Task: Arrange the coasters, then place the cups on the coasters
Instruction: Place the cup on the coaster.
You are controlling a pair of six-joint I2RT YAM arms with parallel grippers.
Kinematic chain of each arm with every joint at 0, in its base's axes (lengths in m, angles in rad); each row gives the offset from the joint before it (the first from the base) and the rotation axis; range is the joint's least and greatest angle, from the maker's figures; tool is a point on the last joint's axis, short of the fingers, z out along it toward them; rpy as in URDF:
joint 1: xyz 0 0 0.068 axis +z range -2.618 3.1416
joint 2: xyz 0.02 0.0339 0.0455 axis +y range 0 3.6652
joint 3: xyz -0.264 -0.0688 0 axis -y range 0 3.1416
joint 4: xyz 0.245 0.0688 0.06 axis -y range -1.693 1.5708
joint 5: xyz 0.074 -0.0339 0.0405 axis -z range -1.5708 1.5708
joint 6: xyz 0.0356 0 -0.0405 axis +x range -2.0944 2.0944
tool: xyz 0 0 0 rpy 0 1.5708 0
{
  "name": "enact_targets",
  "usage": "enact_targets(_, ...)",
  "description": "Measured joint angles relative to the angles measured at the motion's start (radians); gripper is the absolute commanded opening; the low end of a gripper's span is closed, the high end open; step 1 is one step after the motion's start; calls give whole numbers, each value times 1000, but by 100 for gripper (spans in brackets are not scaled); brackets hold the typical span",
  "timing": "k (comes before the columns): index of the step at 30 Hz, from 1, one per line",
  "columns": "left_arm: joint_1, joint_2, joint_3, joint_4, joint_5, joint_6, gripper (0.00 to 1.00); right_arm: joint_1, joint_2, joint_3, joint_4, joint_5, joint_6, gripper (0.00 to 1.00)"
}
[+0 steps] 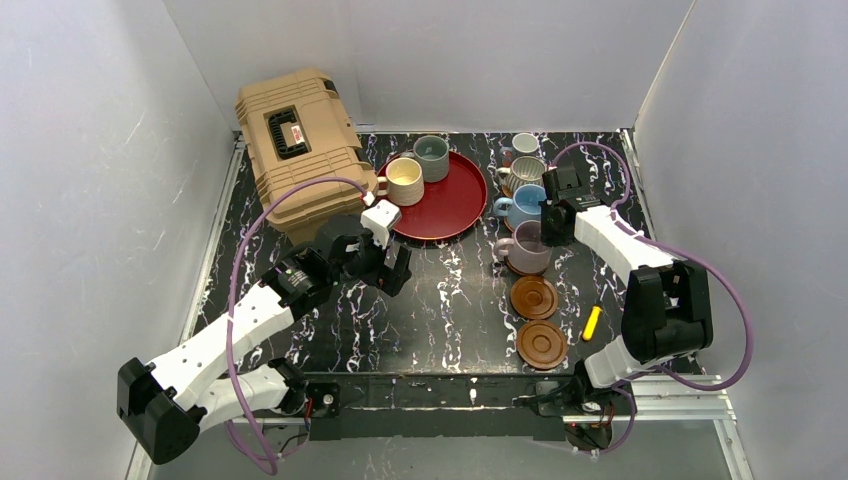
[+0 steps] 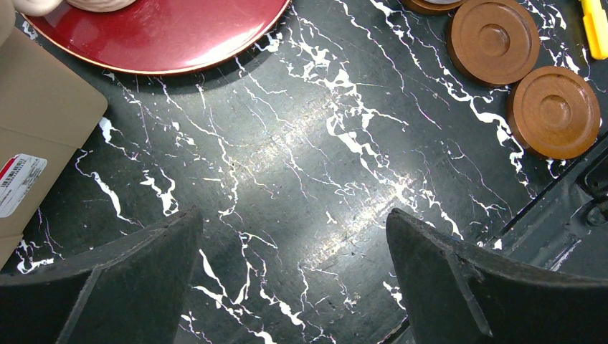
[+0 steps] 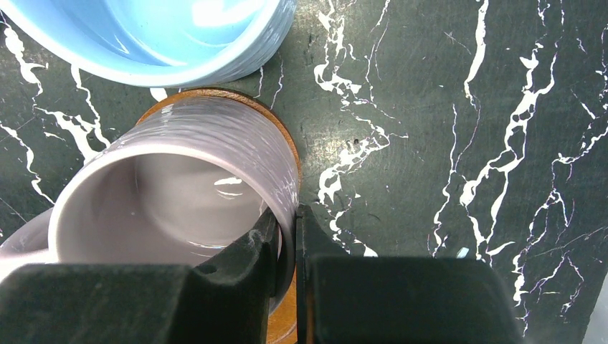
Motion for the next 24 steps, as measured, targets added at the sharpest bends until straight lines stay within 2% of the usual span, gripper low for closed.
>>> enact_targets(18, 0, 0, 0, 0, 0, 0, 98, 0, 0, -7, 9, -2, -12, 1)
enact_targets(21, 0, 0, 0, 0, 0, 0, 98, 0, 0, -8, 10, -2, -12, 19)
enact_targets(24, 0, 0, 0, 0, 0, 0, 98, 0, 0, -8, 10, -3, -11, 30)
